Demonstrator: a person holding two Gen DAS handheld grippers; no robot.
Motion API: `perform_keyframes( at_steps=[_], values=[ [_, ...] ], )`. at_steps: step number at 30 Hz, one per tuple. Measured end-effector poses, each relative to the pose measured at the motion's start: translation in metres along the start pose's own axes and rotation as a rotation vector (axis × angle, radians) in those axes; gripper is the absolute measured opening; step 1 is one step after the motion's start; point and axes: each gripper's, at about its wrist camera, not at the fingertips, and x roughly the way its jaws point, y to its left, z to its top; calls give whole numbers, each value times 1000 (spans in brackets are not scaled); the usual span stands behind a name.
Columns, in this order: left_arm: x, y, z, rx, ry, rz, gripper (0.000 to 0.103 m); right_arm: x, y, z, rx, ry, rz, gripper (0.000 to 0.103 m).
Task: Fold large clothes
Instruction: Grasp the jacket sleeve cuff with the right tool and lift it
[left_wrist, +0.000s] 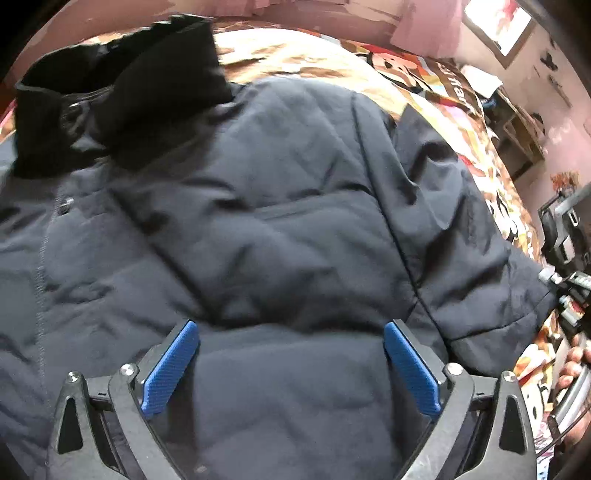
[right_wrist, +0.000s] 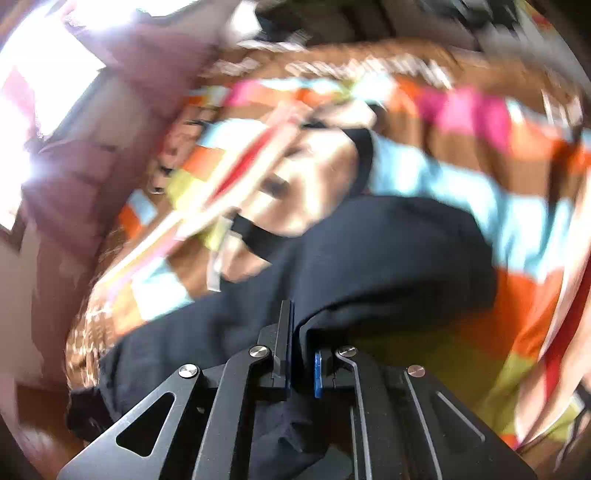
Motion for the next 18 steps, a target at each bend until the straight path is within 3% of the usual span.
perform_keyframes(
  at_steps=[4, 9, 13, 18],
  values=[
    [-31, 30, -2, -44, -23, -12, 100, -57, 56, 2, -223, -115, 44, 8],
    [-86, 82, -2, -99, -89, -3, 100, -112, 146, -41, -552, -185, 136, 8],
    [-131, 137, -8, -151, -133, 27, 100, -134, 213, -100, -791, -167, 214, 8],
    [-163, 189, -24, -197, -166, 40, 100, -135, 252, -197, -1045, -113, 274, 8]
  ],
)
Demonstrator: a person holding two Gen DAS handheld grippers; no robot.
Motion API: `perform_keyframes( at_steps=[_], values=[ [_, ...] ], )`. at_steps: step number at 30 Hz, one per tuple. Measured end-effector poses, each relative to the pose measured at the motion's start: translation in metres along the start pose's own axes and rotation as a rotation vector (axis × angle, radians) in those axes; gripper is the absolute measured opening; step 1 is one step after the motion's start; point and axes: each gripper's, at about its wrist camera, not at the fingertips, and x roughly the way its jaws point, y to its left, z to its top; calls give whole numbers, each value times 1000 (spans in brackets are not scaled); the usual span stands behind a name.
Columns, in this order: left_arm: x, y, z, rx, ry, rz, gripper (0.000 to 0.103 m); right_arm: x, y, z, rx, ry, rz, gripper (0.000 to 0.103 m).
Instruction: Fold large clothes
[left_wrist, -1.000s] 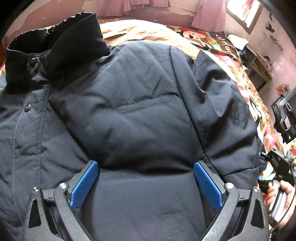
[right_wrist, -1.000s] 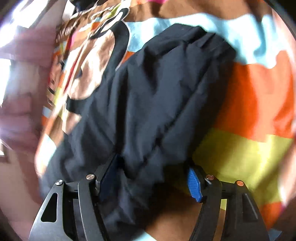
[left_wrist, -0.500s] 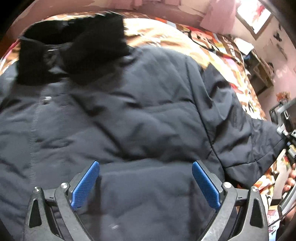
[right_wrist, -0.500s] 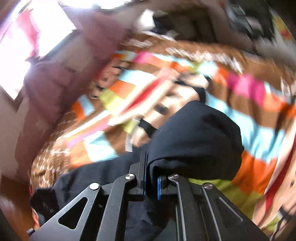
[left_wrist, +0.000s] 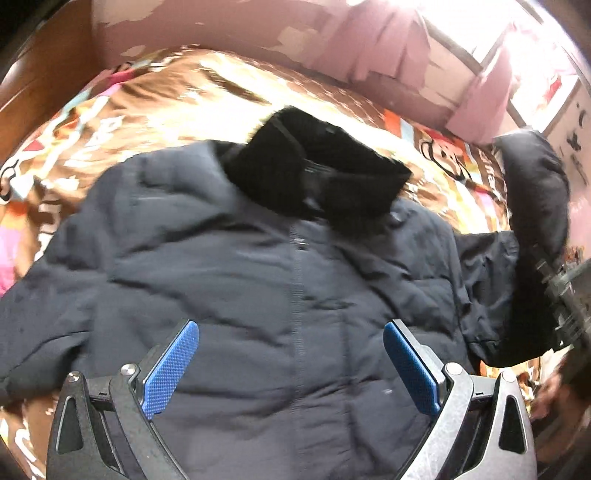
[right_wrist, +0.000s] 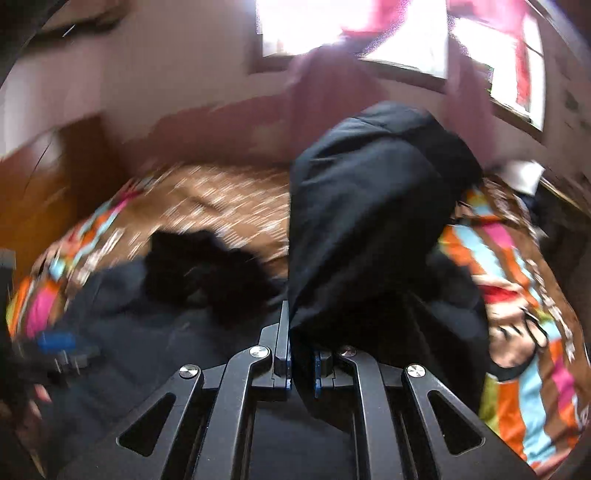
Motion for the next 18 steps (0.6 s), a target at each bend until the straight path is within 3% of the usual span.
perform_keyframes(
  at_steps=[3, 6, 8, 10, 15, 18],
  values=[
    [-6, 33, -7, -41, -8, -15, 100, 12, 44, -24, -100, 65, 55, 8],
    [-2, 59, -20, -109, 3, -73, 100, 23, 82, -57, -174, 174, 139, 20],
    [8, 72, -29, -154, 29, -107, 100, 31, 92, -82, -202, 259, 188, 57],
    [20, 76, -36, -181, 55, -129, 100, 29, 93, -104, -217, 312, 206, 68],
    [41, 69, -40, -200, 99, -201, 100, -2, 67, -135, -201, 342, 253, 73],
    [60, 60, -34, -209, 120, -182, 100, -32, 40, -144, -196, 311, 216, 73]
  ],
)
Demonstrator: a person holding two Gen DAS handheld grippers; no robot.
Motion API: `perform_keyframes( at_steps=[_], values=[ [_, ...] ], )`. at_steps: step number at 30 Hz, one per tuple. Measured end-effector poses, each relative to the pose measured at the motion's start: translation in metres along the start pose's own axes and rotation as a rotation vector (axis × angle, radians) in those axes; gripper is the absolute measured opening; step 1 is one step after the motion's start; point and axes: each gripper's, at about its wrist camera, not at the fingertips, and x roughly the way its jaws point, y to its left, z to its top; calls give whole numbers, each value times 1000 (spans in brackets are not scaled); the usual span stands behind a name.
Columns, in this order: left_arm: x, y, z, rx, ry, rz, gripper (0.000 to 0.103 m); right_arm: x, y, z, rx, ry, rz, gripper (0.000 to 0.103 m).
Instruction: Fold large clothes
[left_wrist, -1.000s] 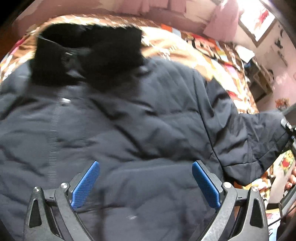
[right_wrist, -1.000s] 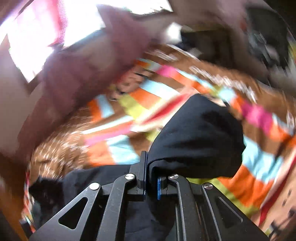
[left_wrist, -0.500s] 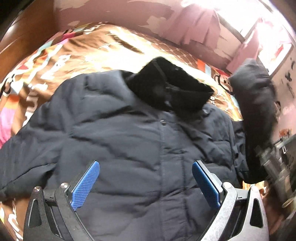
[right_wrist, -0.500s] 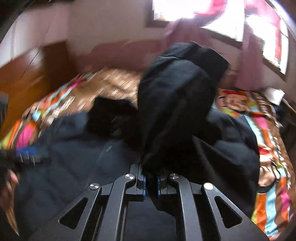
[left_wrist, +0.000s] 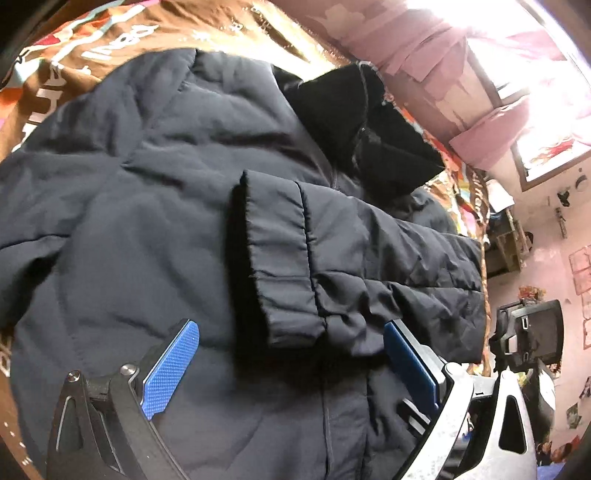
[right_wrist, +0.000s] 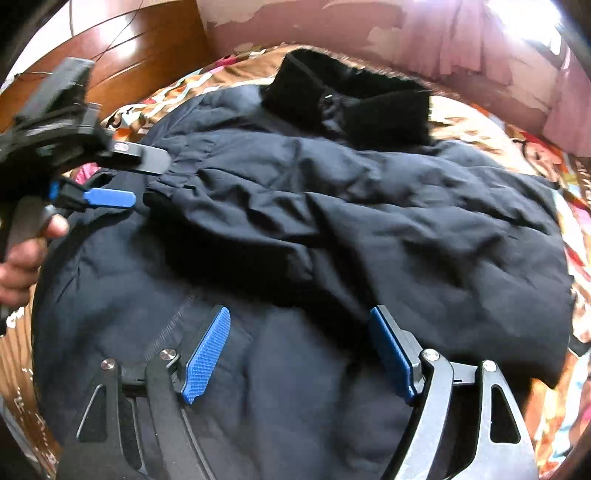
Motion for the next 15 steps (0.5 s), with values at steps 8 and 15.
perform_keyframes(
  at_steps=[8, 15],
  values=[
    [18, -26, 9, 34, -55, 277, 10, -46, -53, -10, 151, -66, -136, 73],
    [-28, -37, -6, 70, -219, 422, 7, -30, -57, 44, 188, -140, -165, 73]
  ],
)
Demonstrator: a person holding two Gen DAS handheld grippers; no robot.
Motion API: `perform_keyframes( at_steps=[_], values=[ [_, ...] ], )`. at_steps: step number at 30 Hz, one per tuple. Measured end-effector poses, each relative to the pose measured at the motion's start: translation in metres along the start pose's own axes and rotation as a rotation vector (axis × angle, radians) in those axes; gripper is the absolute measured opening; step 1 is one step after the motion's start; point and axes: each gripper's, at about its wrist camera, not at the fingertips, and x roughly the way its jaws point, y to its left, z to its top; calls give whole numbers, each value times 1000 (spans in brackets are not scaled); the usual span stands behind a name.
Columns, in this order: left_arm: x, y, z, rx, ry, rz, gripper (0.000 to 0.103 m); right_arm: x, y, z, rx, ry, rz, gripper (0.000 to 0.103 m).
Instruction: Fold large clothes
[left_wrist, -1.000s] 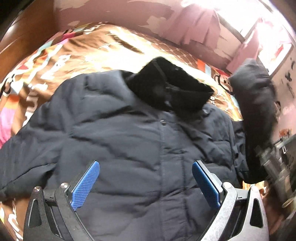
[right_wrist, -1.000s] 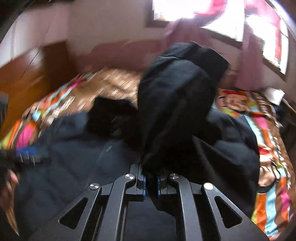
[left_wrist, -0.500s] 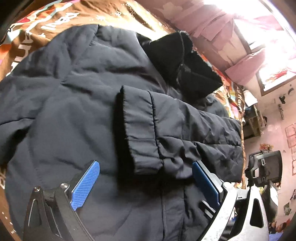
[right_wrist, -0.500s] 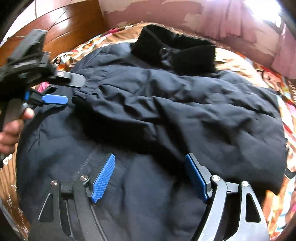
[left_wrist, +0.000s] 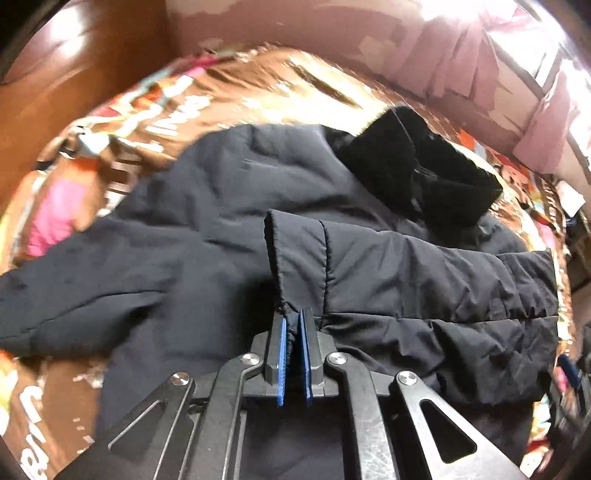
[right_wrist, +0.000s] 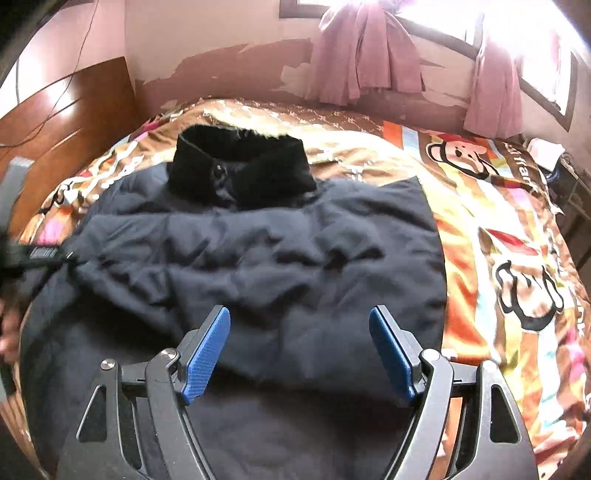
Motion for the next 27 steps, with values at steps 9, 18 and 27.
perform_keyframes(
  at_steps=[9, 18, 27],
  values=[
    [8, 45, -9, 27, 52, 98, 7, 78, 67, 18, -20, 114, 100, 73],
    [29, 49, -16, 40, 99, 80, 12, 128, 99, -12, -77, 197, 74, 89],
    [4, 99, -33, -201, 47, -173, 37, 125, 105, -24, -105, 132, 38, 90]
  ],
)
